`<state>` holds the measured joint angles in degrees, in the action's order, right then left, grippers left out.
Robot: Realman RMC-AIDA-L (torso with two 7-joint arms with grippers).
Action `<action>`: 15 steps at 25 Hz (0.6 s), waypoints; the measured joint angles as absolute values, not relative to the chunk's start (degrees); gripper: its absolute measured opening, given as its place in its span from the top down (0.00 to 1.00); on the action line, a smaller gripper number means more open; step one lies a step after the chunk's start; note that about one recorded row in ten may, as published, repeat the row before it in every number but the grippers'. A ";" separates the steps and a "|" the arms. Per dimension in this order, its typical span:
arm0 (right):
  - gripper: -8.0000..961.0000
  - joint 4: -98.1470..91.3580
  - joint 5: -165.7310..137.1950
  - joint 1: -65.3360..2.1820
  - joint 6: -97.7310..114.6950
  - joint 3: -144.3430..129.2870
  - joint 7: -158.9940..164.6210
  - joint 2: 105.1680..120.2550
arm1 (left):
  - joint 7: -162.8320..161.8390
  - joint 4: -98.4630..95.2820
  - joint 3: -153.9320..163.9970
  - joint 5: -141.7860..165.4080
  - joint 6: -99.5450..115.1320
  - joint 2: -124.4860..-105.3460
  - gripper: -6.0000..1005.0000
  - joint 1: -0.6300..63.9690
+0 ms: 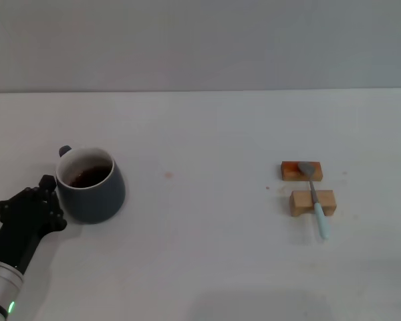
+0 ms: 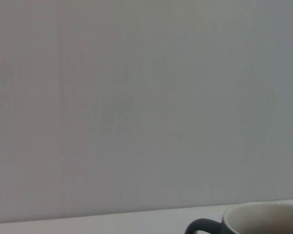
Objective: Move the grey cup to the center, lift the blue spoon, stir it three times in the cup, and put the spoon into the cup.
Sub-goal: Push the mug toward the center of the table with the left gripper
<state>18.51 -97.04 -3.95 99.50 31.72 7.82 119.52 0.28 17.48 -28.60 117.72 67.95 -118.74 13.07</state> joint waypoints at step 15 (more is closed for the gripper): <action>0.27 18.72 -97.12 -3.91 99.49 31.73 7.82 119.44 | 0.35 16.02 -29.55 117.48 64.57 -118.72 1.00 16.58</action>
<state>18.72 -97.12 -3.91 99.49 31.73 7.82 119.44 0.35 16.02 -29.55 117.48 64.57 -118.72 16.58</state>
